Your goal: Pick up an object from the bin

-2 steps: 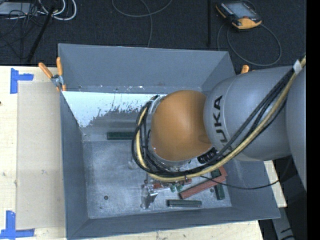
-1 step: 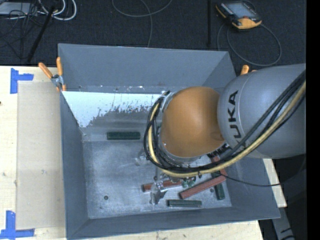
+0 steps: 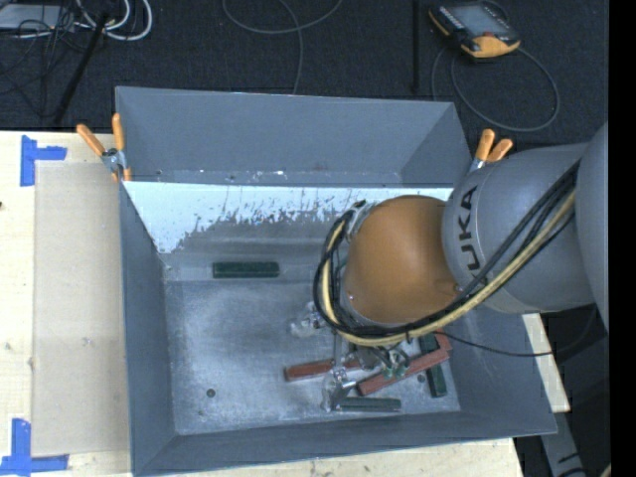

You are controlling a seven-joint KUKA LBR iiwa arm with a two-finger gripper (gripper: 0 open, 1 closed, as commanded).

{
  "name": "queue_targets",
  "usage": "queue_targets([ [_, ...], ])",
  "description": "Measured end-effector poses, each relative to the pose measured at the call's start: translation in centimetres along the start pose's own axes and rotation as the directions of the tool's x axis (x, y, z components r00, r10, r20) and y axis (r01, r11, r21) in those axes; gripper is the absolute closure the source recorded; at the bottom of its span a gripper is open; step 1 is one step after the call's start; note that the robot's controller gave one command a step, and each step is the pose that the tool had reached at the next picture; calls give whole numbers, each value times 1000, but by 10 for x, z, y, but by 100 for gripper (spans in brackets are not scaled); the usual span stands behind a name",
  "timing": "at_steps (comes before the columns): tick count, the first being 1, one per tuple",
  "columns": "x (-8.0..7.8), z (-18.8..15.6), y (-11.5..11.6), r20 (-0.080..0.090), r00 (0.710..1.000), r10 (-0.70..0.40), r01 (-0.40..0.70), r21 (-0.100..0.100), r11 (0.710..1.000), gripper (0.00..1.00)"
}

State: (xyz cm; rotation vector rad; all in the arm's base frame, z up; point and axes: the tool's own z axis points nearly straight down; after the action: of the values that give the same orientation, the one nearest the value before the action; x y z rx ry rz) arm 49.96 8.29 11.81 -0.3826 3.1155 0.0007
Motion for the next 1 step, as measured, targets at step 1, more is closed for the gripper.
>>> queue_targets([
  [1,-10,42,25,-3,994,108,-108,-1,994,100],
])
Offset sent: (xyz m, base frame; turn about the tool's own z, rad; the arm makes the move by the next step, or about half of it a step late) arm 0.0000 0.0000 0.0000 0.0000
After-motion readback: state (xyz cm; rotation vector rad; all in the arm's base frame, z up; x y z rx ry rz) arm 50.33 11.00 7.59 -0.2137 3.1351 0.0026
